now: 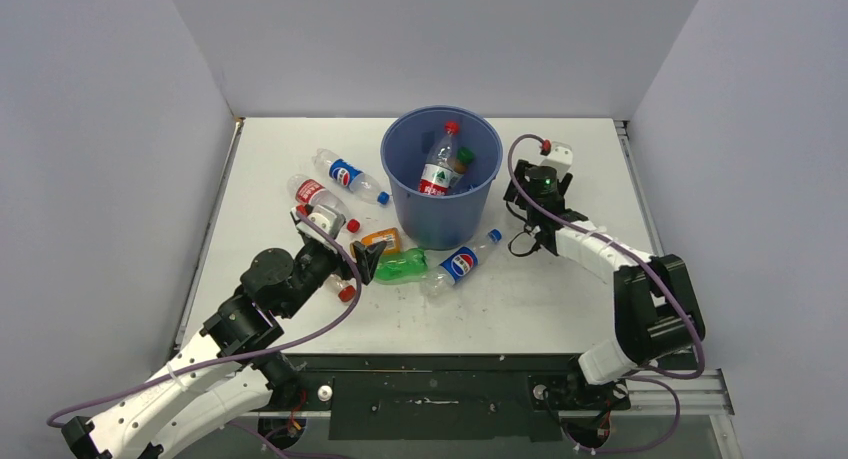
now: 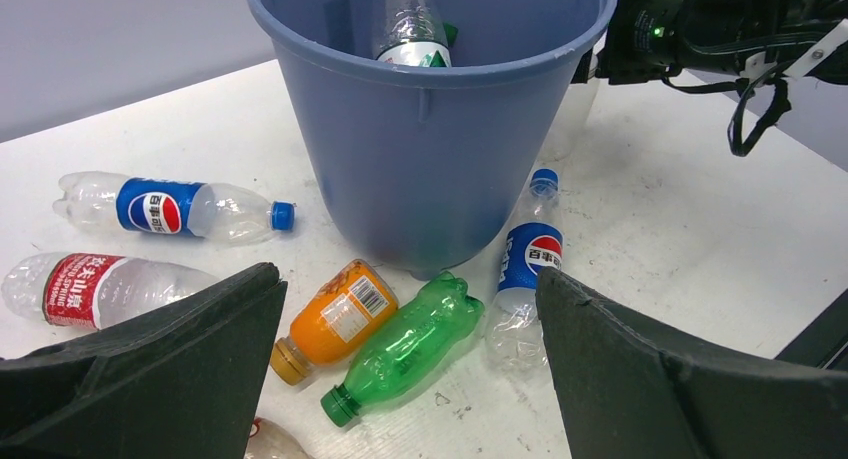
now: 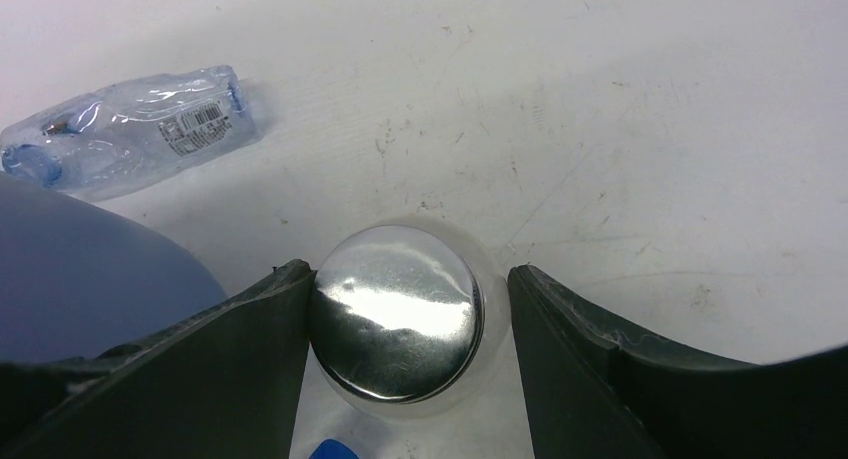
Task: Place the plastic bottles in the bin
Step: Pick up the plastic bottle at the center of the board.
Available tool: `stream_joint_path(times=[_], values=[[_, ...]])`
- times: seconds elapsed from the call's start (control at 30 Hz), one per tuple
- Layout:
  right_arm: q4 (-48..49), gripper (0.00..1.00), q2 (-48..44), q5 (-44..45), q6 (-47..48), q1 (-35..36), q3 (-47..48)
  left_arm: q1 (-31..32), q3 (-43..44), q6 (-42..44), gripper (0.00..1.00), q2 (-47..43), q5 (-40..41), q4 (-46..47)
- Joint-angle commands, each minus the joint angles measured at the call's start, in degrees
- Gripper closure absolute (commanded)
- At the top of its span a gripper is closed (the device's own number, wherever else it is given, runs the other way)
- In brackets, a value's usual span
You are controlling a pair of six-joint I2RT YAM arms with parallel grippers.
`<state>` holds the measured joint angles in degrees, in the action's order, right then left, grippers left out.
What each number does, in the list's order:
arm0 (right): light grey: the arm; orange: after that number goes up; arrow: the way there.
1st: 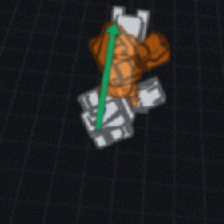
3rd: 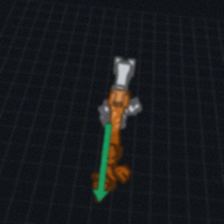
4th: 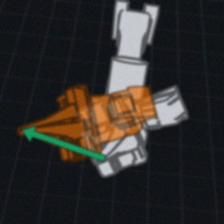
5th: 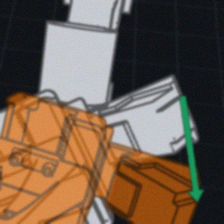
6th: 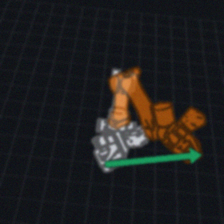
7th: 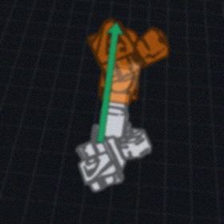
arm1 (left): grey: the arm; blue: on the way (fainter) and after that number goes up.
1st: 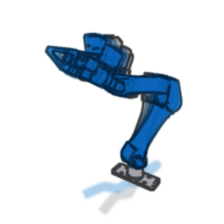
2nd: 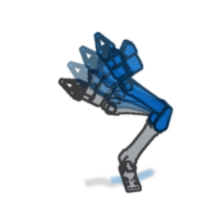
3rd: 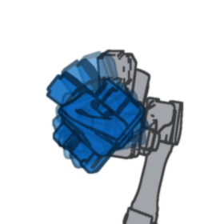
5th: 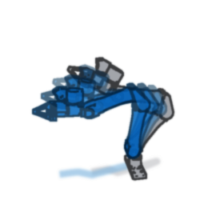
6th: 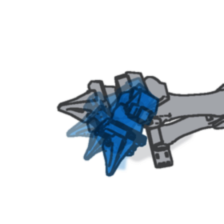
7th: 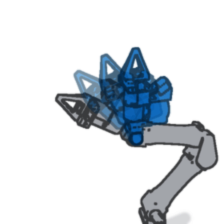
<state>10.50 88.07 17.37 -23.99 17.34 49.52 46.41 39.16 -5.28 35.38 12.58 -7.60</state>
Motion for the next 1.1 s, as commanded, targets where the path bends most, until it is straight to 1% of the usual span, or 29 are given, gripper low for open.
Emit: stream_joint_path(times=[0.0,0.03,0.07,0.13,0.17,0.27,0.37,0.43,0.5,0.53,0.63,0.73,0.83,0.93,1.07], values=[[-2.80,0.73,-6.31,3.88,-0.75,0.20,2.58,0.32,2.70,0.18,0.04,-0.13,-0.80,0.94],[-3.95,0.74,-7.57,4.21,-1.06,0.15,2.68,0.28,2.76,0.18,0.04,-0.13,-0.76,0.92],[-4.78,0.78,-8.40,4.44,-1.20,0.15,2.61,0.34,2.77,0.13,0.04,-0.13,-0.74,0.98],[-6.70,0.91,-10.10,5.19,-2.04,0.15,2.53,0.27,2.75,0.09,0.04,-0.13,-0.76,1.00],[-7.63,0.94,-10.97,5.60,-2.55,0.12,2.47,0.27,2.76,0.09,0.04,-0.13,-0.73,1.01],[-10.04,0.95,-14.60,6.98,-4.14,0.06,1.77,0.30,2.62,0.09,0.04,-0.30,-0.48,1.16],[-14.87,0.95,-20.67,8.37,-7.39,0.15,1.66,0.33,2.44,0.09,0.04,-0.65,0.21,1.31],[-16.67,0.95,-26.18,7.01,-8.64,0.23,1.59,0.34,2.13,0.10,0.04,-1.48,0.66,1.99],[-18.37,0.95,-31.54,3.76,-9.21,0.47,2.14,0.27,1.49,-0.04,0.04,-2.88,1.02,3.13],[-18.25,0.95,-34.31,0.74,-8.64,0.53,2.12,0.34,0.89,-0.22,0.04,-3.86,1.13,4.19],[-17.97,0.95,-40.45,-12.45,-6.36,0.50,2.88,0.24,-1.17,-0.51,0.04,-7.24,0.03,8.55],[-17.84,0.95,-44.19,-28.51,-5.83,0.42,4.16,0.20,-1.47,-1.60,0.04,-8.57,-4.68,12.02],[-17.25,0.95,-45.11,-44.25,-7.63,0.50,5.10,0.22,1.94,-3.90,0.04,-7.02,-13.16,12.33],[-10.12,0.95,-46.62,-56.27,-13.76,0.74,3.30,0.22,6.05,-6.52,0.04,-3.32,-25.73,13.60],[-0.60,0.95,-47.59,-65.08,-22.47,1.48,1.71,0.24,13.05,-8.83,0.04,3.10,-38.05,14.23]])
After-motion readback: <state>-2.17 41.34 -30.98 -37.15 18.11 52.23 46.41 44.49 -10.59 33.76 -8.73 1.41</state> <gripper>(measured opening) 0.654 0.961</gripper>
